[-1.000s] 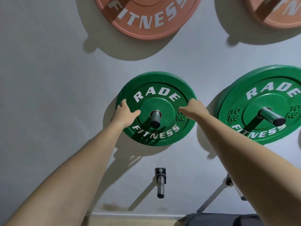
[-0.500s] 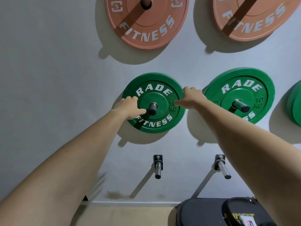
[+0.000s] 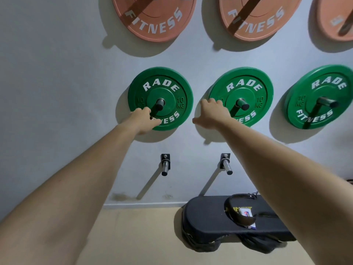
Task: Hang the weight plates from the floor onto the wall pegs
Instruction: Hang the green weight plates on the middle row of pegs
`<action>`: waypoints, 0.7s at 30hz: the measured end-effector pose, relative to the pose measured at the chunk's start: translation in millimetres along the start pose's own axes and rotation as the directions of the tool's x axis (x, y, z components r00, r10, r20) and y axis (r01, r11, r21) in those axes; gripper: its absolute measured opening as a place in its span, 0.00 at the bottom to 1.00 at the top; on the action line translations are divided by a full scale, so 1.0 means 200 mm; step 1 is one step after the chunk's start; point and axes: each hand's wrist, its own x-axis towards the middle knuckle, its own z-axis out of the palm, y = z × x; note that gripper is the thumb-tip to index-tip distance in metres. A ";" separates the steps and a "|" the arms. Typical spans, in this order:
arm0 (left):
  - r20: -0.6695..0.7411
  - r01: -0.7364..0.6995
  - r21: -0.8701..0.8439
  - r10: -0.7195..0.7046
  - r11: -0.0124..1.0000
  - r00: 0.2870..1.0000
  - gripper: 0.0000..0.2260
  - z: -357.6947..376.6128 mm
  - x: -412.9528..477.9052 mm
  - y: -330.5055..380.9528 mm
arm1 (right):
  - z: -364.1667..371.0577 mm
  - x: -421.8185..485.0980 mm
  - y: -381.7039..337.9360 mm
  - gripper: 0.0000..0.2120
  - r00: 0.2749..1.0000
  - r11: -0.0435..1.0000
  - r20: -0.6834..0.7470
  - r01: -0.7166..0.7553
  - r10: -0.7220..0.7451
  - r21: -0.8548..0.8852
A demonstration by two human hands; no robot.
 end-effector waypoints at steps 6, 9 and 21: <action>0.072 -0.024 -0.002 0.024 1.000 0.997 0.32 0.16 -0.25 0.33 | -0.03 -0.30 0.31 0.30 0.999 0.999 0.045 -0.014 0.015 -0.029; 0.104 -0.024 0.005 0.023 1.000 0.994 0.32 0.29 -0.38 0.52 | -0.04 -0.42 0.51 0.30 0.997 0.999 0.074 -0.009 0.011 -0.039; 0.164 0.015 0.051 -0.023 0.999 0.986 0.31 0.81 -0.92 1.14 | 0.01 -0.93 1.27 0.25 0.981 0.999 0.188 -0.048 0.043 0.022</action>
